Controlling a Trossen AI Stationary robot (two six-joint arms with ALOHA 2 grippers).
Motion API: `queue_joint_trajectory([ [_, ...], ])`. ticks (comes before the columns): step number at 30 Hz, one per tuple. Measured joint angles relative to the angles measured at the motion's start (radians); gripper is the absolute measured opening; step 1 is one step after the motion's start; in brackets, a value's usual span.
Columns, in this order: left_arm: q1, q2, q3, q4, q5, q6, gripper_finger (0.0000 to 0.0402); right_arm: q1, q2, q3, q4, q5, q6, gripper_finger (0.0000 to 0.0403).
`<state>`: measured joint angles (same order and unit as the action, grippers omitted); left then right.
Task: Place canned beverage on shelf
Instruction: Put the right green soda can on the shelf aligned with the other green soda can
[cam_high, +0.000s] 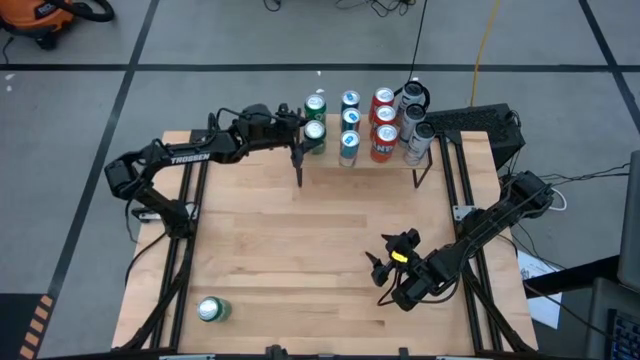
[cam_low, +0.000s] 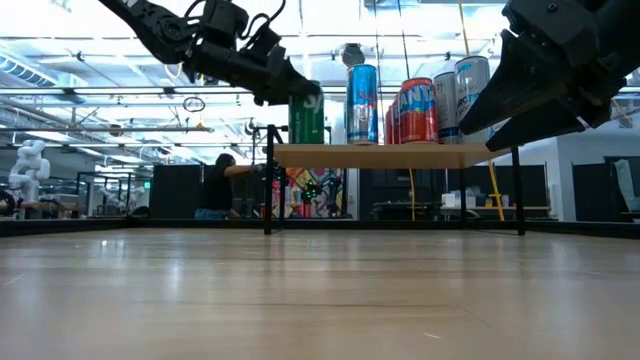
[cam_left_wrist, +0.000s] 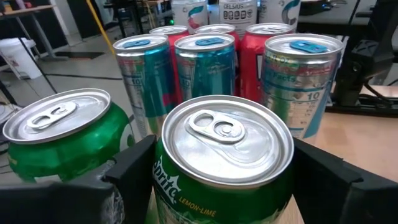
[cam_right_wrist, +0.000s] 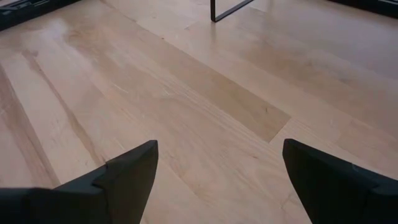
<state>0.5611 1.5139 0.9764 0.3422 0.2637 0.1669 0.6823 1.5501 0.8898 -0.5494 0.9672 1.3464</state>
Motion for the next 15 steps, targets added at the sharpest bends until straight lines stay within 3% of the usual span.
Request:
queue_joint_trajectory([
  [5, 0.004, 0.0, 0.0, -0.001, 0.007, -0.001, 0.0304, 0.0, 0.0, 0.0, 0.0, 0.0, 0.0, 0.0334],
  [15, 0.004, 0.003, -0.004, 0.033, -0.029, -0.001, 0.0376, 0.0, 0.0, 0.0, 0.001, 0.0, 0.002, 0.0334],
])
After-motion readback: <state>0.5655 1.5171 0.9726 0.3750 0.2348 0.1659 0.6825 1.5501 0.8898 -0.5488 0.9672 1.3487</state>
